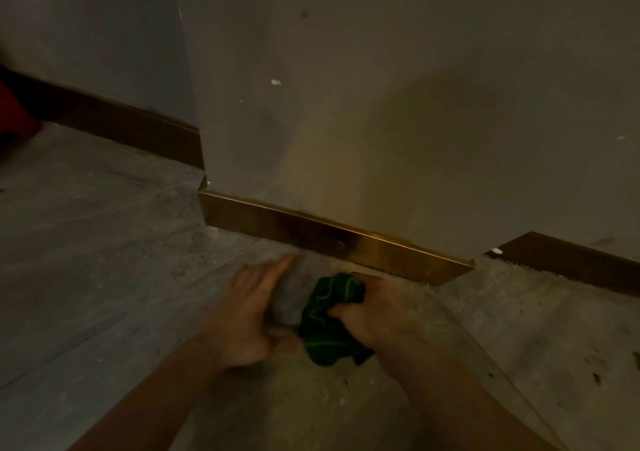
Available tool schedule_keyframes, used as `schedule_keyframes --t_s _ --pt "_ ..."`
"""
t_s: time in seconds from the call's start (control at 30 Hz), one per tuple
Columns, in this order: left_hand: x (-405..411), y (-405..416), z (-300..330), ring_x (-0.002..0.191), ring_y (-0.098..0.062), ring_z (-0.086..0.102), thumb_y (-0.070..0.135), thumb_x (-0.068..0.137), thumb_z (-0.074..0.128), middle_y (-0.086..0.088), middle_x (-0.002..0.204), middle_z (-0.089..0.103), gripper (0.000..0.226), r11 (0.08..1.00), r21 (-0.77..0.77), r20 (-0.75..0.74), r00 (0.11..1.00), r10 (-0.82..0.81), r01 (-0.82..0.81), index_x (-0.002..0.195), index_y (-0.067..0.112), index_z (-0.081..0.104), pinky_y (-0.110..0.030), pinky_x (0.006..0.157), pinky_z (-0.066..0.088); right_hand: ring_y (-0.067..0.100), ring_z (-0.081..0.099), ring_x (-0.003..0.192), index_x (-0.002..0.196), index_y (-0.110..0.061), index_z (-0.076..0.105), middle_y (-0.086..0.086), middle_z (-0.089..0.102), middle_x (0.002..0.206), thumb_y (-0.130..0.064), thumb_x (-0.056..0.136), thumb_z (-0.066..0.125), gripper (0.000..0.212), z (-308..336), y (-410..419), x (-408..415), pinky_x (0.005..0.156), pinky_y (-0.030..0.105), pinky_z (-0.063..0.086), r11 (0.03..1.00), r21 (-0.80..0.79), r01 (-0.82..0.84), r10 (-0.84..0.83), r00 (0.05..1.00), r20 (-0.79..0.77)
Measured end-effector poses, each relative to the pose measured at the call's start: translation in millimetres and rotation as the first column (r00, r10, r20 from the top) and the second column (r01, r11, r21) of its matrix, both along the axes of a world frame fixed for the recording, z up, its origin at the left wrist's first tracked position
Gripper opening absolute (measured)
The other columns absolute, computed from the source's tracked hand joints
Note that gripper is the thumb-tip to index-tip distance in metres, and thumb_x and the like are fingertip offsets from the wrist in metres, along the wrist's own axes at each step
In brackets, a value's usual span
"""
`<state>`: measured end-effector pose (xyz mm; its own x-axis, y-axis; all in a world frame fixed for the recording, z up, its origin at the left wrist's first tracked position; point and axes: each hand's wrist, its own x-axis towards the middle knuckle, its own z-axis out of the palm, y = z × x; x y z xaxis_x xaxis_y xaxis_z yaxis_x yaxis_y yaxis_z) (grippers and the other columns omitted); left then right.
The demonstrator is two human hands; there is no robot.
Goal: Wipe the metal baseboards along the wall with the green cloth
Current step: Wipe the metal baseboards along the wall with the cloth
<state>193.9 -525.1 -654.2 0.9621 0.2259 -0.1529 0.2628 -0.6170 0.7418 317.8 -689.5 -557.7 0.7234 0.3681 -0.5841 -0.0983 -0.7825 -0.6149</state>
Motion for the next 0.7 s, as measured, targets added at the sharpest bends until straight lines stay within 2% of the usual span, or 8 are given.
schedule_keyframes --t_s 0.07,0.13,0.23,0.33,0.4,0.53,0.63,0.7 --pt "11 -18 9 0.137 -0.012 0.038 0.055 0.077 0.073 0.006 0.150 0.040 0.098 0.996 -0.082 -0.006 0.999 -0.041 0.040 0.150 0.054 0.008 -0.045 0.114 0.038 0.020 0.065 0.098 0.104 -0.030 0.062 0.000 0.068 0.105 -0.012 0.080 0.076 0.033 -1 0 -2 0.076 0.036 0.059 0.988 0.106 0.111 -0.098 0.988 -0.116" --pt "21 -28 17 0.121 -0.006 0.057 0.023 0.088 0.074 0.008 0.132 0.060 0.067 0.976 -0.217 0.046 0.999 -0.010 0.019 0.143 0.039 0.040 -0.041 0.101 0.052 0.020 0.065 0.101 0.107 -0.032 0.062 -0.001 0.068 0.107 -0.015 0.077 0.080 0.040 -4 -3 -3 0.085 0.042 0.057 0.966 0.187 0.176 -0.151 0.978 -0.145" --pt "34 -32 29 0.098 -0.004 0.068 0.009 0.093 0.067 0.009 0.107 0.069 0.032 0.942 -0.326 0.096 0.989 0.113 -0.076 0.115 0.032 0.061 -0.033 0.082 0.060 0.016 0.062 0.105 0.113 -0.039 0.058 -0.007 0.065 0.113 -0.022 0.069 0.087 0.055 -7 -9 -3 0.088 0.042 0.056 0.912 0.315 0.265 -0.233 0.963 -0.134" --pt "41 -33 36 0.089 -0.004 0.069 0.006 0.094 0.065 0.011 0.095 0.070 0.029 0.910 -0.365 0.140 0.955 0.262 -0.196 0.103 0.033 0.063 -0.021 0.070 0.057 0.014 0.061 0.108 0.129 -0.043 0.045 -0.009 0.060 0.121 -0.038 0.057 0.089 0.085 -11 -14 -4 0.080 0.036 0.059 0.810 0.469 0.352 -0.305 0.936 -0.175" --pt "44 -37 40 0.086 -0.002 0.069 0.006 0.093 0.066 0.012 0.092 0.070 0.027 0.893 -0.388 0.173 0.934 0.312 -0.227 0.100 0.032 0.064 -0.019 0.068 0.056 0.005 0.063 0.101 0.125 -0.047 0.040 -0.010 0.060 0.119 -0.045 0.055 0.087 0.085 -14 -13 -7 0.072 0.026 0.058 0.762 0.530 0.371 -0.338 0.927 -0.164" --pt "54 -54 45 0.088 -0.003 0.069 -0.005 0.087 0.068 0.009 0.093 0.072 0.030 0.843 -0.475 0.207 0.899 0.386 -0.252 0.101 0.020 0.068 -0.020 0.074 0.056 -0.005 0.059 0.098 0.128 -0.049 0.029 -0.016 0.058 0.115 -0.055 0.053 0.085 0.094 -26 -1 -19 0.076 0.024 0.055 0.816 0.490 0.305 -0.328 0.944 -0.040" --pt "53 -56 48 0.096 -0.004 0.068 -0.011 0.078 0.069 0.006 0.101 0.072 0.047 0.824 -0.522 0.175 0.918 0.357 -0.221 0.113 0.020 0.065 -0.020 0.079 0.056 -0.002 0.063 0.095 0.130 -0.041 0.038 -0.015 0.063 0.109 -0.032 0.063 0.089 0.085 -35 3 -14 0.065 0.020 0.054 0.766 0.523 0.373 -0.401 0.914 -0.064" --pt "48 -50 45 0.104 -0.005 0.066 0.002 0.076 0.071 0.007 0.107 0.070 0.057 0.797 -0.585 0.143 0.949 0.282 -0.148 0.125 0.027 0.058 -0.022 0.083 0.056 0.007 0.063 0.100 0.127 -0.036 0.045 -0.012 0.065 0.108 -0.014 0.070 0.085 0.073 -39 1 -7 0.069 0.027 0.056 0.749 0.515 0.417 -0.456 0.888 -0.057"
